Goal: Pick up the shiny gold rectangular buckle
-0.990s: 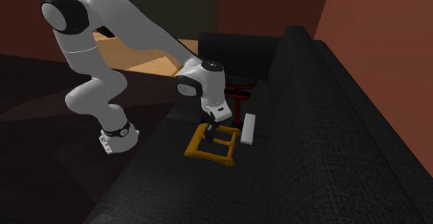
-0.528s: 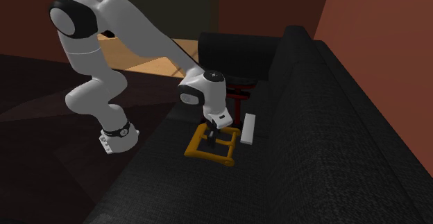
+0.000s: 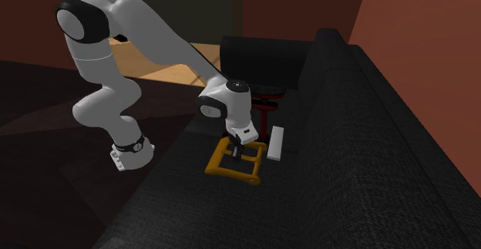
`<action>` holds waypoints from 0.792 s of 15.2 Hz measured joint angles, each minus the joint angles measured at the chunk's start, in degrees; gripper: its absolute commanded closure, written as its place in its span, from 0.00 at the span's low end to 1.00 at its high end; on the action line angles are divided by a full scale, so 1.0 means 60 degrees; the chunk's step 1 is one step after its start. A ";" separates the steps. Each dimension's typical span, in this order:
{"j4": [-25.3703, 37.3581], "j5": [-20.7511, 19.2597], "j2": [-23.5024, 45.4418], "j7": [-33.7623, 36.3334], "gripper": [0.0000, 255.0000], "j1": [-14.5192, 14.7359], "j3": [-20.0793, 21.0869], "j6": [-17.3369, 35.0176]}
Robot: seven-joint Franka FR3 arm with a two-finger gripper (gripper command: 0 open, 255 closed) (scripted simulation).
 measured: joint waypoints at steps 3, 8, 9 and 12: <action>0.0000 0.0000 -0.0005 0.0003 1.00 0.0000 0.0000 -0.0006; 0.0103 0.0065 -0.0417 -0.0003 1.00 -0.0005 0.0017 -0.0521; 0.0118 0.0081 -0.0508 -0.0043 1.00 -0.0025 0.0005 -0.0627; 0.0243 0.0115 -0.0769 -0.0025 1.00 -0.0017 0.0019 -0.1009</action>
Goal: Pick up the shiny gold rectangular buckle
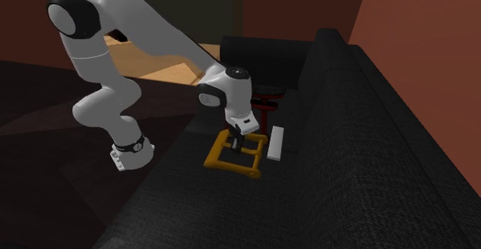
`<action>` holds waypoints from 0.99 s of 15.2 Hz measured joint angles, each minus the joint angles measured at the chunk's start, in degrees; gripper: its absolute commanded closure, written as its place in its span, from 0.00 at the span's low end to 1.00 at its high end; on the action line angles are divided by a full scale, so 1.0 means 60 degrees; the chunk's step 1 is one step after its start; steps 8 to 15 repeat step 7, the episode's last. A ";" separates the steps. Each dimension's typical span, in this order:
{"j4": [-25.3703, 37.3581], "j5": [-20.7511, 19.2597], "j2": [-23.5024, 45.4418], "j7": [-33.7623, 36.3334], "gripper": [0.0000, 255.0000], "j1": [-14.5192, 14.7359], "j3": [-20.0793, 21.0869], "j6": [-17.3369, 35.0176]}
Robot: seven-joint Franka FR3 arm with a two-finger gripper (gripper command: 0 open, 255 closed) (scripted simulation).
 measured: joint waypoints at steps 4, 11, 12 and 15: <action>0.0214 0.0037 -0.0317 -0.0009 1.00 -0.0008 -0.0003 -0.0528; 0.0339 0.0063 -0.0536 -0.0032 1.00 -0.0020 -0.0014 -0.0870; 0.0339 0.0063 -0.0536 -0.0032 1.00 -0.0020 -0.0014 -0.0870; 0.0339 0.0063 -0.0536 -0.0032 1.00 -0.0020 -0.0014 -0.0870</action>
